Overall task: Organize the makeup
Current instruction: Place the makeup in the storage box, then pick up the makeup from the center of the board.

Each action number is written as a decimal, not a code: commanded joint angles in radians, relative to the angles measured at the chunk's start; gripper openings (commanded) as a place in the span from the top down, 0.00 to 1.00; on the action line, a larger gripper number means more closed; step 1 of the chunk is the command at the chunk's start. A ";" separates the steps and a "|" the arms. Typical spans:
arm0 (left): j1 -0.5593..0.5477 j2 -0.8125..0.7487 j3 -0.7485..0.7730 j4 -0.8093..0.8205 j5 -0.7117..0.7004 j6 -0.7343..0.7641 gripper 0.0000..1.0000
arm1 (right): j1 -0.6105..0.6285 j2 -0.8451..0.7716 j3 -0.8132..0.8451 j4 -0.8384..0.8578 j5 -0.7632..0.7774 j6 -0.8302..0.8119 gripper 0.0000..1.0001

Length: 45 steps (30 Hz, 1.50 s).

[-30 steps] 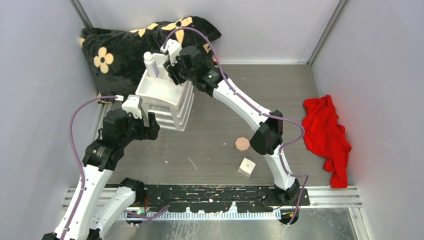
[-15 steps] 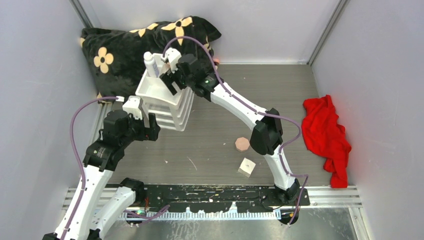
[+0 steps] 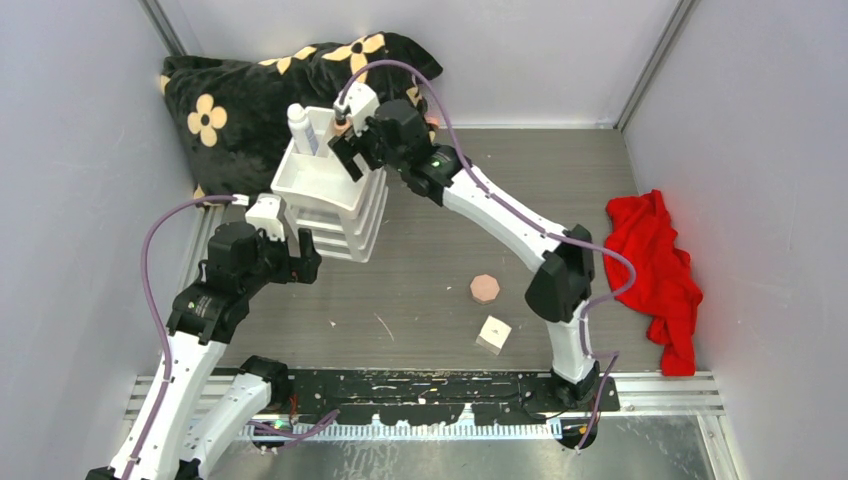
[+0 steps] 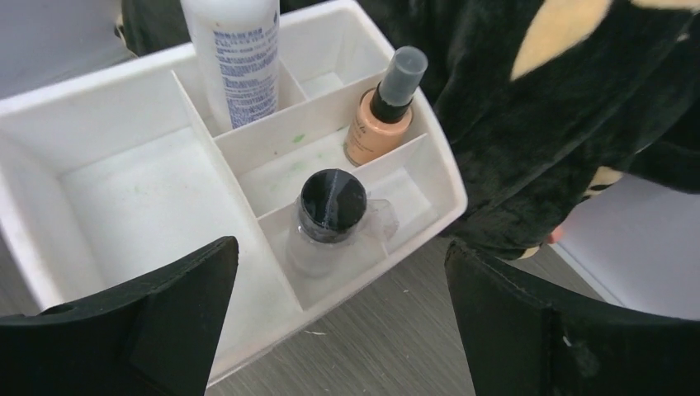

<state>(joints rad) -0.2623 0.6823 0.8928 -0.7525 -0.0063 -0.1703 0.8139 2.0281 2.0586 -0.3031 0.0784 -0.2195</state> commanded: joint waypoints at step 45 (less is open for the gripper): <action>0.326 0.313 0.422 -0.064 0.226 0.019 0.01 | -0.030 -0.737 -1.203 -0.072 0.250 0.568 0.06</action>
<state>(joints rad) 0.0120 0.9695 1.3457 -0.8814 0.1284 -0.1272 0.7956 1.3140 0.8337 -0.3973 0.2981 0.3141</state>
